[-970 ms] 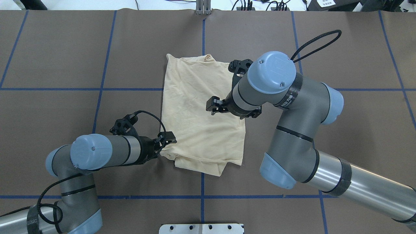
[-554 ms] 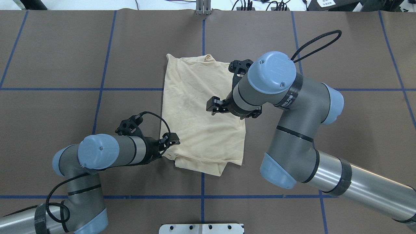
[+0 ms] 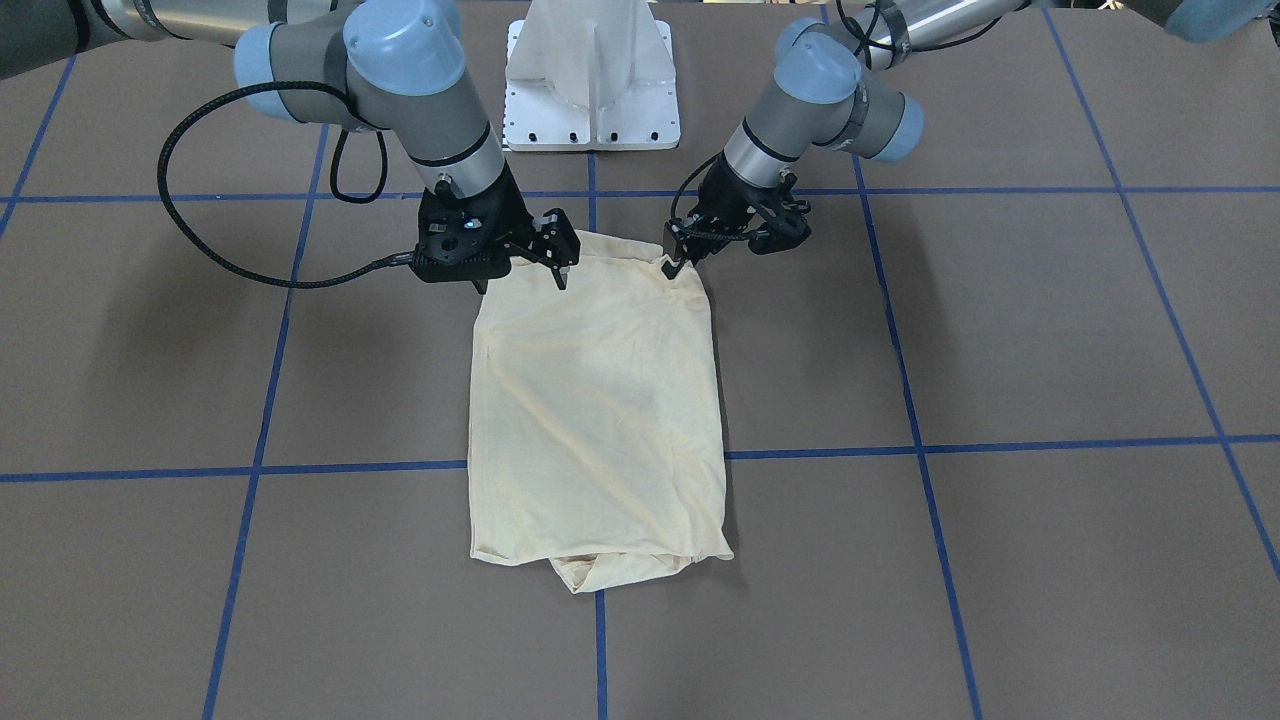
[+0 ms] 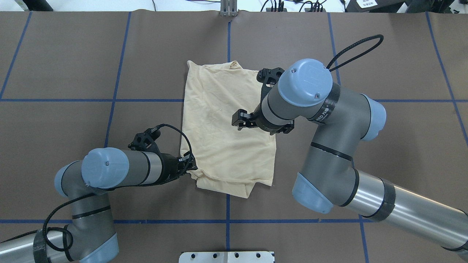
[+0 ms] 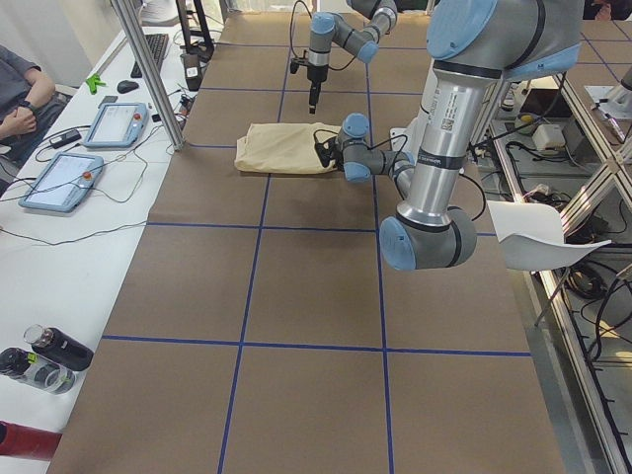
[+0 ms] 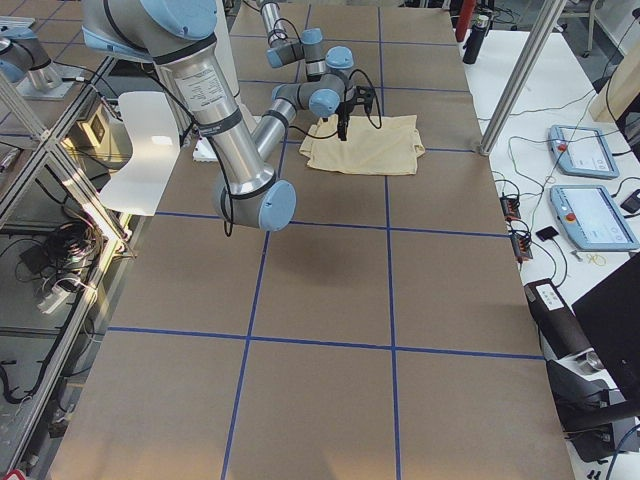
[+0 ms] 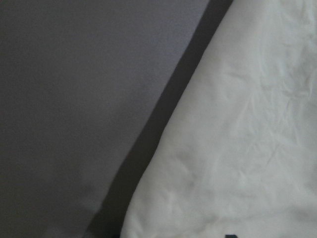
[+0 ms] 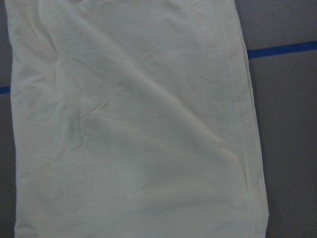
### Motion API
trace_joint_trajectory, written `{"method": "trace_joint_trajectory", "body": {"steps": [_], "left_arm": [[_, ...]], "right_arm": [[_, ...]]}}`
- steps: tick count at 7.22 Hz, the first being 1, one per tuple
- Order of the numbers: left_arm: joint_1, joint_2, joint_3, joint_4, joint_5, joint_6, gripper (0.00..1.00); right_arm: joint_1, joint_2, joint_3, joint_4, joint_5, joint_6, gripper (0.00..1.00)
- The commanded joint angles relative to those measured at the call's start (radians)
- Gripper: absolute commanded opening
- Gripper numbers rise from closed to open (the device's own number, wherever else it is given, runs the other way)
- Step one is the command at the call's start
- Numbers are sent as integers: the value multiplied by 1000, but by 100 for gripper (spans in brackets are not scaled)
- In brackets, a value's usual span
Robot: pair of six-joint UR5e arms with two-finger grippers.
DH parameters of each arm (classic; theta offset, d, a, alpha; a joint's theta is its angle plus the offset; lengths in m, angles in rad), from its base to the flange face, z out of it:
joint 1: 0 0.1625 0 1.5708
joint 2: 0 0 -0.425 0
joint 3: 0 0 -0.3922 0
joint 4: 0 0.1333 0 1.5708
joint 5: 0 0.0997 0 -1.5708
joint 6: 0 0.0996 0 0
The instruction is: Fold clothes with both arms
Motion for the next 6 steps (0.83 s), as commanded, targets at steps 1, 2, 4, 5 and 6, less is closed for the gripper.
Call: {"method": "trace_joint_trajectory", "body": {"steps": [1, 2, 4, 5, 6], "left_arm": [[0, -1, -5, 8, -6, -1, 0], [-1, -2, -7, 8, -6, -1, 0], [-1, -2, -12, 8, -6, -1, 0], [-1, -1, -12, 8, -6, -1, 0], [-1, -1, -12, 8, -6, -1, 0]], "right_arm": [[-33, -2, 0, 0, -3, 48, 100], [-71, -2, 5, 0, -18, 130, 100], [-210, -5, -8, 24, -229, 307, 100], [-235, -24, -11, 18, -237, 355, 100], [-235, -31, -23, 6, -236, 405, 100]]}}
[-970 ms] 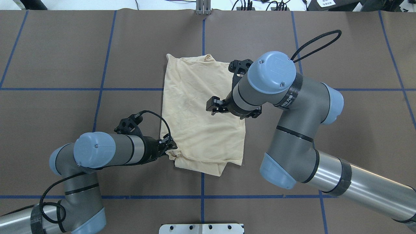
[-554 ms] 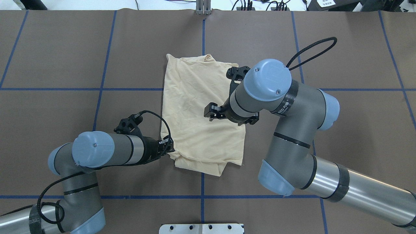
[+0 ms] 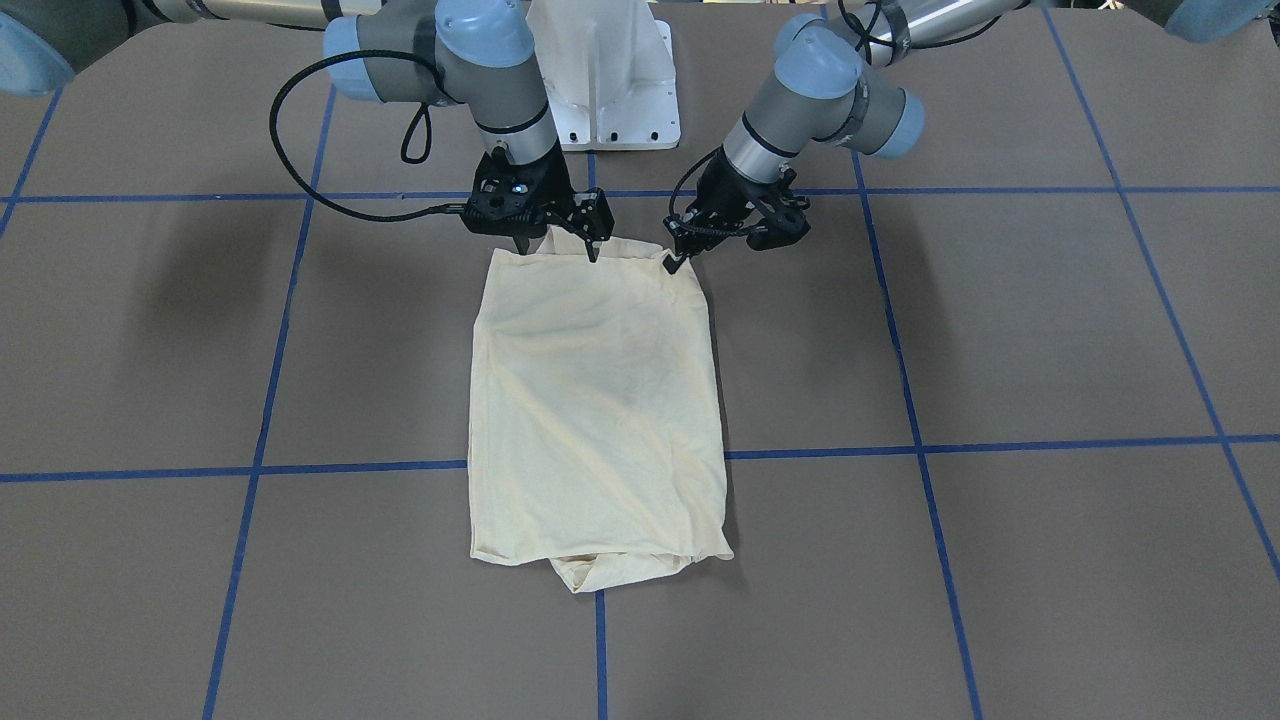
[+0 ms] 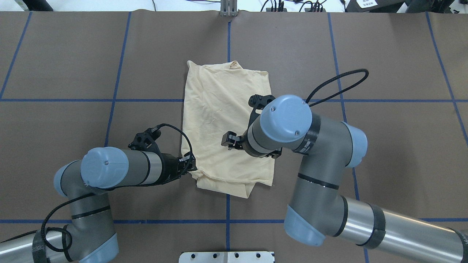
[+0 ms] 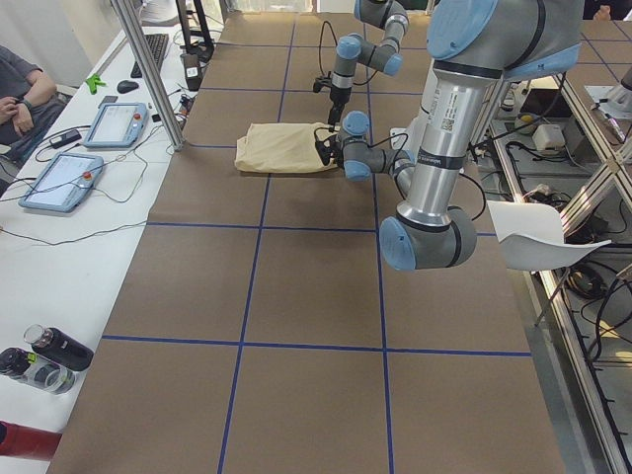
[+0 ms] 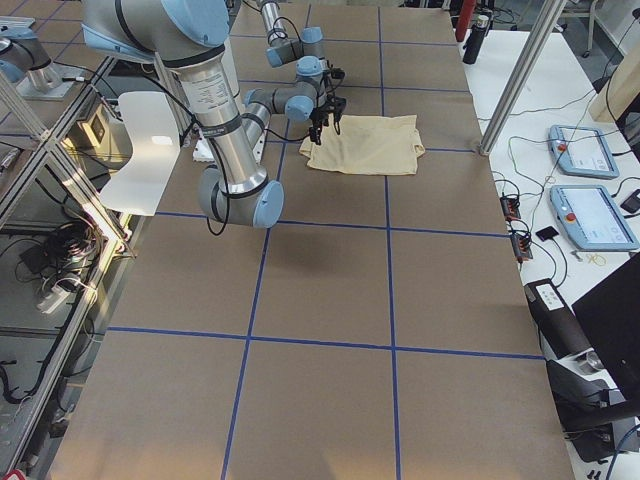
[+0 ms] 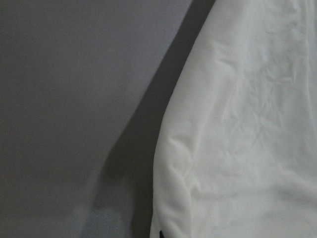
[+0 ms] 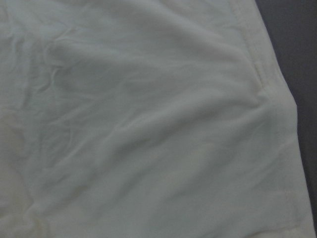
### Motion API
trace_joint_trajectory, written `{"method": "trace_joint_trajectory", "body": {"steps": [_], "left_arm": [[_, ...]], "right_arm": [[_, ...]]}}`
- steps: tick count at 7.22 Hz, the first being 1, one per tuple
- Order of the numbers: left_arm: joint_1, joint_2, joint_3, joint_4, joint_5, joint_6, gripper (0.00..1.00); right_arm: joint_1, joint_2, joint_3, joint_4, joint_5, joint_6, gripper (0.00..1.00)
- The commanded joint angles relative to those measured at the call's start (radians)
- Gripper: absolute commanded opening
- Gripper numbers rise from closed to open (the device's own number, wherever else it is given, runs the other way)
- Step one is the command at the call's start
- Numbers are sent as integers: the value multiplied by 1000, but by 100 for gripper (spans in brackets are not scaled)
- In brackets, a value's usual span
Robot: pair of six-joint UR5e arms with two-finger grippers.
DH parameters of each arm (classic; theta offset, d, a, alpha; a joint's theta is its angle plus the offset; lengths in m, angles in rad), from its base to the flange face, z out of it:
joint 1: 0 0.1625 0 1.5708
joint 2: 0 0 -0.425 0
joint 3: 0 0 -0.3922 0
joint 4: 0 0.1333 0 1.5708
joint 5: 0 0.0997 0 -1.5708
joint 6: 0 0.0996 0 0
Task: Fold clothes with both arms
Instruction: 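Move the right gripper to the bundle's near corner beside the left gripper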
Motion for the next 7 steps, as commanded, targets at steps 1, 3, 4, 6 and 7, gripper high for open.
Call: {"method": "trace_joint_trajectory", "body": {"steps": [1, 3, 4, 6, 7], "left_arm": [[0, -1, 0, 0, 0, 0, 0], [0, -3, 0, 0, 2, -2, 0], [0, -1, 0, 0, 2, -2, 0], [1, 0, 1, 0, 2, -2, 0], [1, 0, 1, 0, 3, -2, 0]], "right_arm": [[-16, -9, -13, -35, -13, 112, 100], [-27, -13, -20, -86, -11, 222, 100], [-40, -11, -42, -85, -13, 229, 100], [-39, -6, -50, -86, -6, 245, 100], [-37, -6, -50, -86, 30, 256, 100]]}}
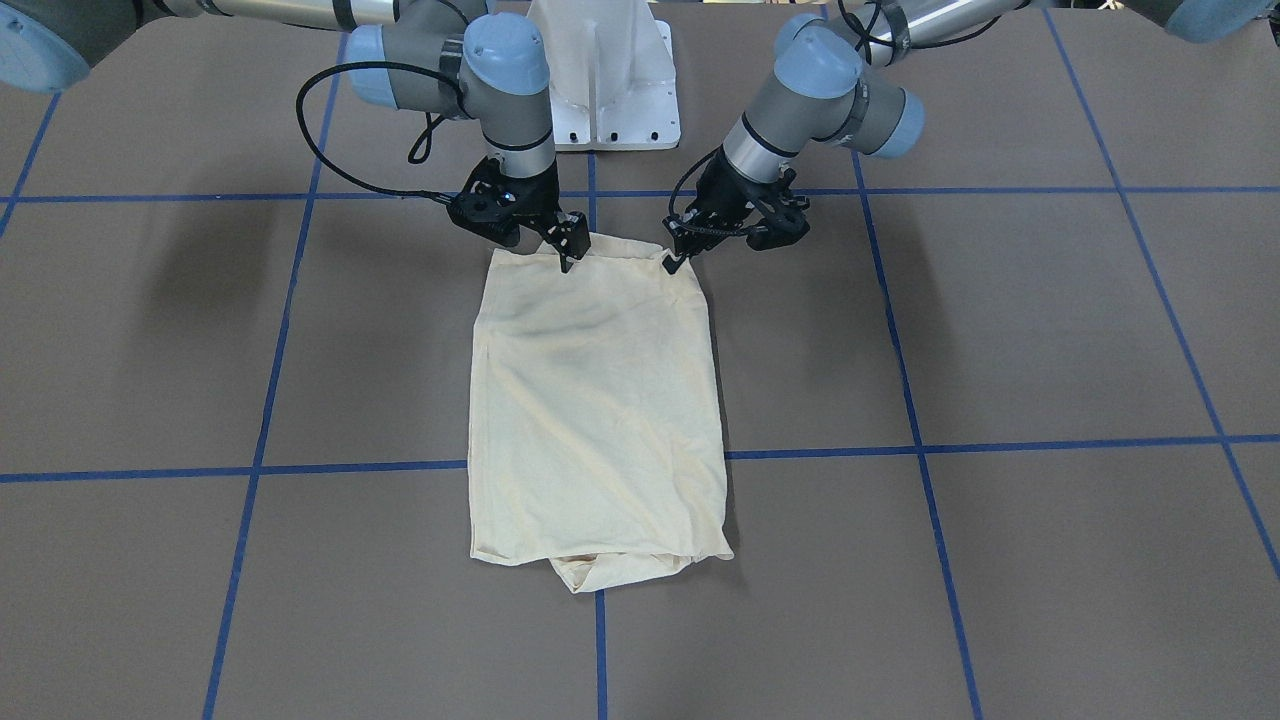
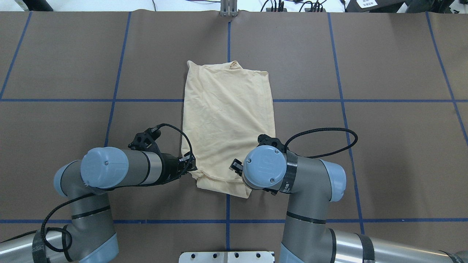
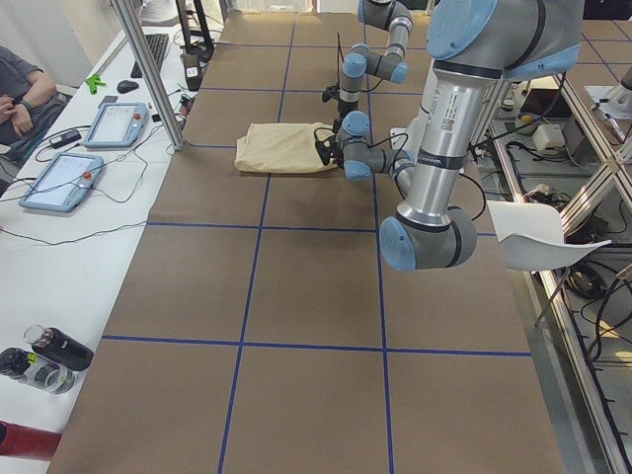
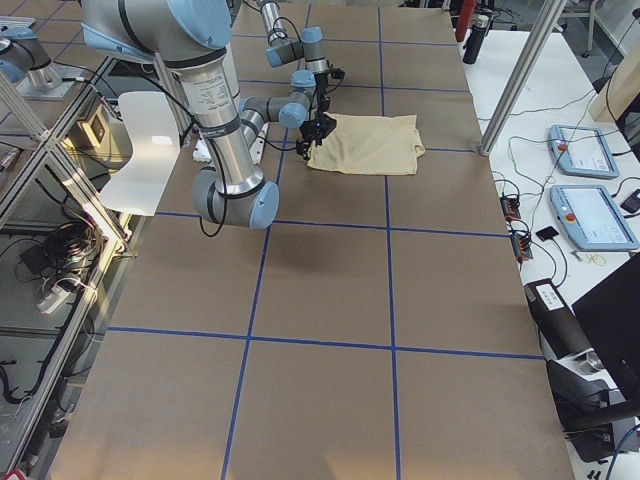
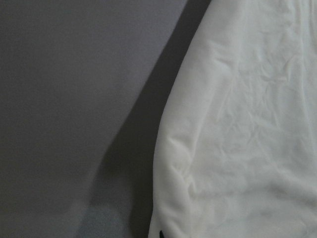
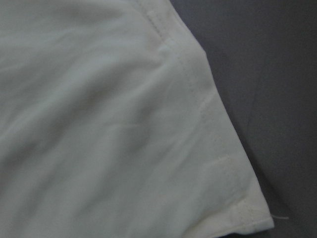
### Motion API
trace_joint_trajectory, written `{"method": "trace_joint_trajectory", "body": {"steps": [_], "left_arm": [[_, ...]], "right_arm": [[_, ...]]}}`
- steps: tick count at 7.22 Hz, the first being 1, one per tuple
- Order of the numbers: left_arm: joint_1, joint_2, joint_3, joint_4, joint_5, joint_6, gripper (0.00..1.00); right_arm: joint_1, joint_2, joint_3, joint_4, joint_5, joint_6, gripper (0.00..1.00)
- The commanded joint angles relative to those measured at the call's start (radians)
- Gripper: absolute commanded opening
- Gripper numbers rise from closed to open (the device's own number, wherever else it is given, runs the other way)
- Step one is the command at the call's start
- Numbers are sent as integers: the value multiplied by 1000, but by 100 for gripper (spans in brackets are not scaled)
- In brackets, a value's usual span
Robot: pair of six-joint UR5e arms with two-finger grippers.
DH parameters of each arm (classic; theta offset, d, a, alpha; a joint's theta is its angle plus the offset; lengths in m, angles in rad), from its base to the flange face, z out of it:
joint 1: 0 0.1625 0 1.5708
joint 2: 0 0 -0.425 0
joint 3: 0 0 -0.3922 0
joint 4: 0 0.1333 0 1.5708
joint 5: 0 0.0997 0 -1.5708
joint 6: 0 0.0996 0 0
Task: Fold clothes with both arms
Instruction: 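Move the right gripper to the bundle's near corner beside the left gripper, then grasp the bundle's near edge with both grippers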
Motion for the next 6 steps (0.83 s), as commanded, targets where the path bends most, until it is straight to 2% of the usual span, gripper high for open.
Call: {"method": "trace_joint_trajectory", "body": {"steps": [1, 6], "left_arm": [[1, 0, 0, 0, 1, 0, 0], [-1, 2, 2, 0, 4, 3, 0]], "right_arm": [[0, 1, -3, 1, 33, 24, 100], [-2, 13, -40, 15, 36, 34, 99]]}}
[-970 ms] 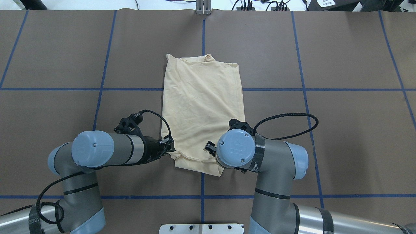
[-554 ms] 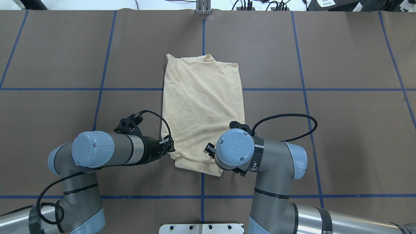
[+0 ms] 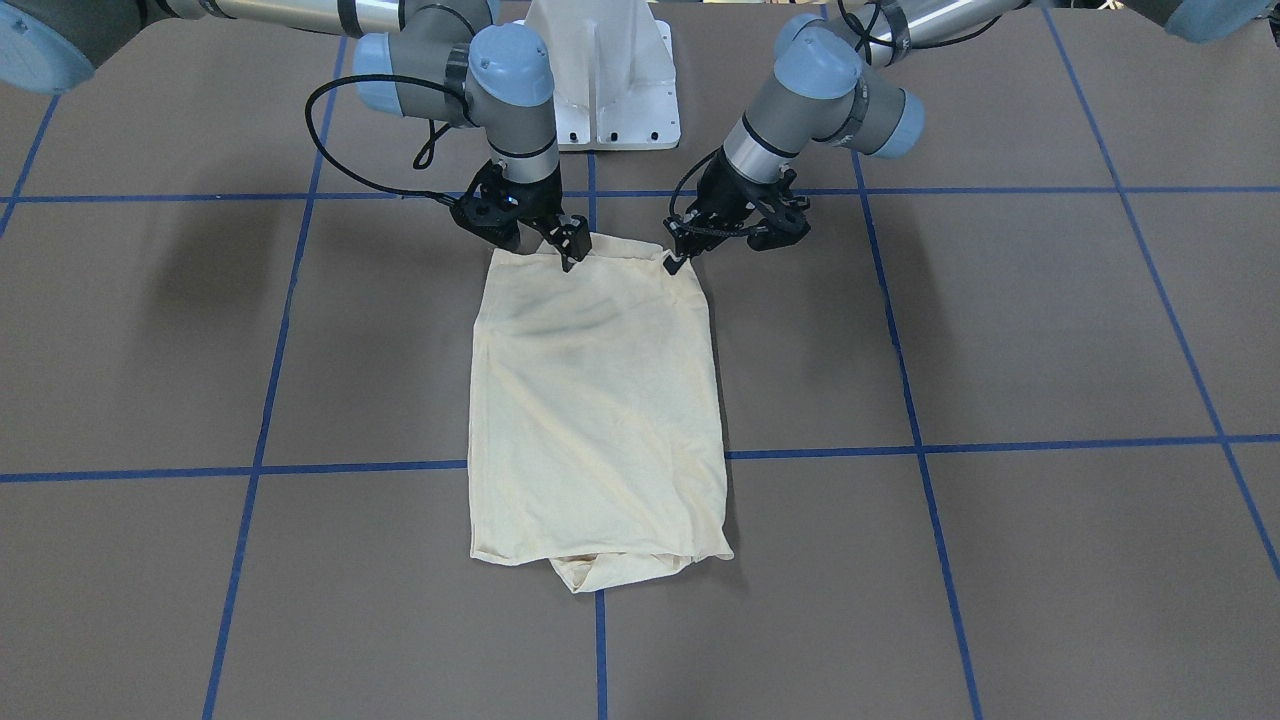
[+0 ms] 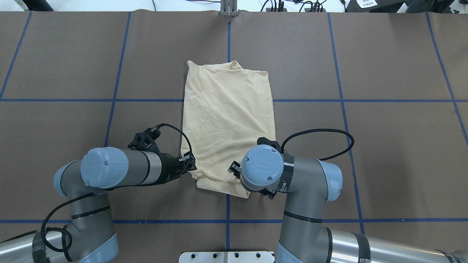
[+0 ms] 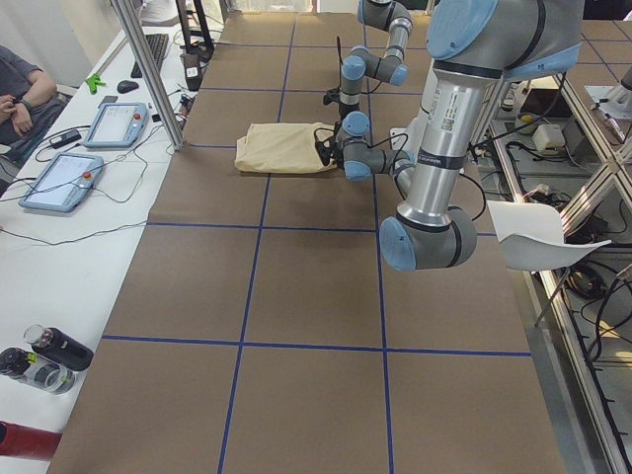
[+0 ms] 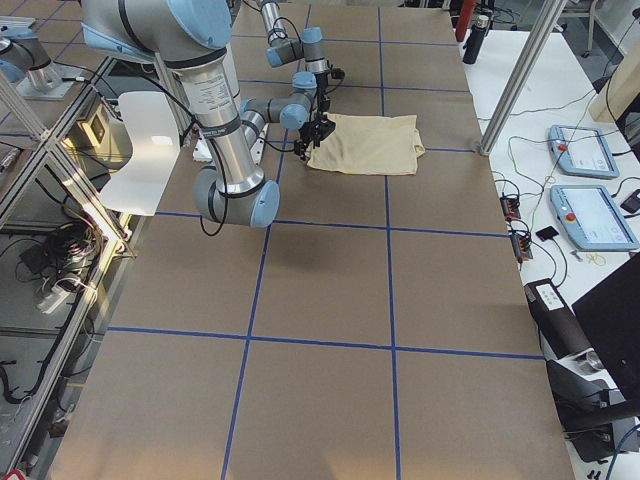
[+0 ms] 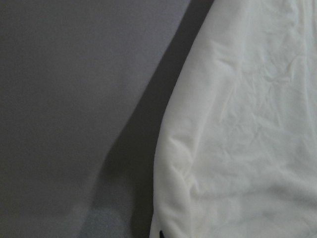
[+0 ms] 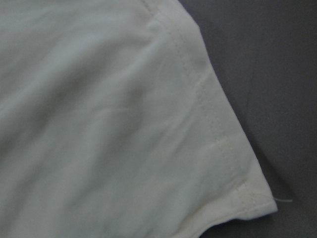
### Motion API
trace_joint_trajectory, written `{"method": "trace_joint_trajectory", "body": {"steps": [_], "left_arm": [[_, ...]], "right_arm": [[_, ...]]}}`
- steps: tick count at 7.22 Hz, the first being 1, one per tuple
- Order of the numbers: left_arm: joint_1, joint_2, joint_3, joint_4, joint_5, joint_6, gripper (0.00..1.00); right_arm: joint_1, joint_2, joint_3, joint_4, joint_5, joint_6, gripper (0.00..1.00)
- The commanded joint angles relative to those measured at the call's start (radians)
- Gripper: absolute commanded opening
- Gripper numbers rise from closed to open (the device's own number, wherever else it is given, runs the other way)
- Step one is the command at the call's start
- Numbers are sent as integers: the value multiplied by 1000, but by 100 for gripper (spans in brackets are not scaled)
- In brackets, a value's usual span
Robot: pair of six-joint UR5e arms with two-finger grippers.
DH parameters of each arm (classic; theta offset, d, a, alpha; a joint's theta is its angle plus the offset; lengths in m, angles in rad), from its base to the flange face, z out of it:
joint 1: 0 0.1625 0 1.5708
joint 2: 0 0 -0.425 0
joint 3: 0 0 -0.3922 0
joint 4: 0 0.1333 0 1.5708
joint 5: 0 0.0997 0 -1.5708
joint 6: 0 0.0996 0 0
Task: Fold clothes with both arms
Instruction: 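Grasp the bundle's near edge with both grippers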
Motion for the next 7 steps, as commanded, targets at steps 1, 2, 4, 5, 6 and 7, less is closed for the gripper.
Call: {"method": "trace_joint_trajectory", "body": {"steps": [1, 2, 4, 5, 6, 7], "left_arm": [[0, 1, 0, 0, 0, 0, 0], [0, 1, 0, -2, 0, 0, 0], [0, 1, -1, 0, 0, 0, 0], [0, 1, -1, 0, 0, 0, 0], [0, 1, -1, -2, 0, 0, 0], [0, 1, 0, 0, 0, 0, 0]], "right_arm": [[-1, 4, -17, 2, 1, -1, 99], [-1, 6, -18, 2, 1, 0, 99], [-5, 6, -18, 0, 1, 3, 95], [-8, 7, -18, 2, 1, 6, 82], [-8, 7, -18, 2, 1, 6, 73], [-8, 6, -18, 2, 1, 11, 62]]}}
